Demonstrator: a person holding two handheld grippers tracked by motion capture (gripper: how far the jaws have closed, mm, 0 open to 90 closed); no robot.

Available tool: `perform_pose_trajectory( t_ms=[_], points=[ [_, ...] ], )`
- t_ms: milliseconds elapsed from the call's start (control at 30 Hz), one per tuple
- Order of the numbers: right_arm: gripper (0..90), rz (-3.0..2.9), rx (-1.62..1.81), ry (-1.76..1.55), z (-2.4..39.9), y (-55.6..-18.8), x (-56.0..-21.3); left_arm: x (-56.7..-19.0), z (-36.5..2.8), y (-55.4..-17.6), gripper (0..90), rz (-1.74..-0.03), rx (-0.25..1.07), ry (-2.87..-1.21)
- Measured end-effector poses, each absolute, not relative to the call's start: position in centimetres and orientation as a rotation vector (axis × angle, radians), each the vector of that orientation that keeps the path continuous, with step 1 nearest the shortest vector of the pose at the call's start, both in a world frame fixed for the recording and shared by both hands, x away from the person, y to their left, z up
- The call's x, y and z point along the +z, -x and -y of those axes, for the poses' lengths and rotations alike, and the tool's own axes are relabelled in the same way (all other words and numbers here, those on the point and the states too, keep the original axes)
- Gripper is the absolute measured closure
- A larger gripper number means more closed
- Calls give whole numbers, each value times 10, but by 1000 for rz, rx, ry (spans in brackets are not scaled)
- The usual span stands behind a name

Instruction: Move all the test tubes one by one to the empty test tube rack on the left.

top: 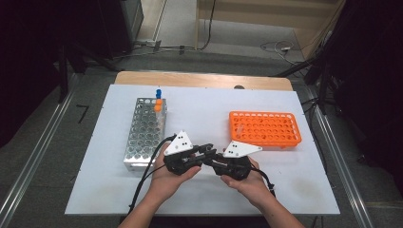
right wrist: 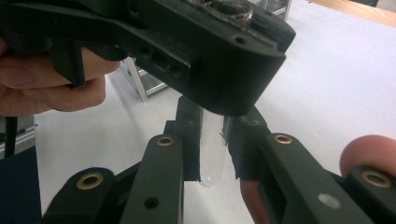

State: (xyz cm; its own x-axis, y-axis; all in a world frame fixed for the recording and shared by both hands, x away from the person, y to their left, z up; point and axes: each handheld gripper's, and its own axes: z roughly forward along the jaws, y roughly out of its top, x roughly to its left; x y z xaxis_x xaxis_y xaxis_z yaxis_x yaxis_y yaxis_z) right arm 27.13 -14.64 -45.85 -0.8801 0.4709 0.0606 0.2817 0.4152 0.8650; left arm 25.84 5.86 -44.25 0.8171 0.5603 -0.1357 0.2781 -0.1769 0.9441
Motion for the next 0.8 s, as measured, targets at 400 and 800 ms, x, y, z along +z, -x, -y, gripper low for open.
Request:
perform_pose_trajectory(
  t_ms=[400,800],
  points=[
    [429,-2449,1519,-635,149,-270,-456,-438,-67,-262,763,-674,292,-1749],
    [84,-2418,1549,-657,167,-280,-455,-428,-91,-271,764,-723,352,-1701]
  ],
)
